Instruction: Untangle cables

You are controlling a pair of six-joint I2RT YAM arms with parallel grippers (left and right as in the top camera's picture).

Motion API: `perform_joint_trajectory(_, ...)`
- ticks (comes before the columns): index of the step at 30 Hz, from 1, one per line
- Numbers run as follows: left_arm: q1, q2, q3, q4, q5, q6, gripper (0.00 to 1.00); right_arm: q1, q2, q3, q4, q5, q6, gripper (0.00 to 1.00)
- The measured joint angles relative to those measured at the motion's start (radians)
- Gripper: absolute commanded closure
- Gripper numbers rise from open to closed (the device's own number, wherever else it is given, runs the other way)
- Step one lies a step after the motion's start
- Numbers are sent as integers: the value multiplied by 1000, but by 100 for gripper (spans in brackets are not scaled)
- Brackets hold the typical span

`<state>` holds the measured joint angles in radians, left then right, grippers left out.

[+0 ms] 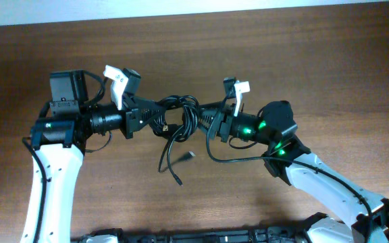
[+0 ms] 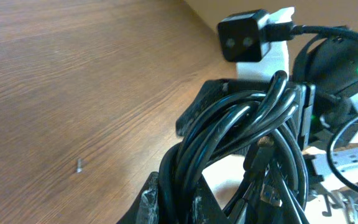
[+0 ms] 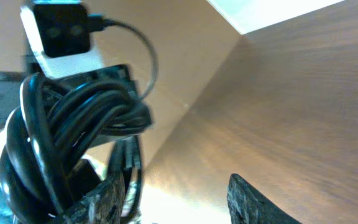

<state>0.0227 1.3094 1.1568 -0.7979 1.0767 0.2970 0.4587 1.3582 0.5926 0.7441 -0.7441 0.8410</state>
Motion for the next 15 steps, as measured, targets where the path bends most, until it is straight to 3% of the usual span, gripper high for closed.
perform_joint_trajectory(6,68,0,0,-2,-64,0,100,-130,-2,3,-60,-150,-155,43)
perform_joint_trajectory(11,75,0,0,-19,-72,0,100,-59,-2,3,-60,-158,-172,43)
perform_joint_trajectory(15,75,0,0,-32,-75,0,100,22,-2,3,-60,-37,-173,44)
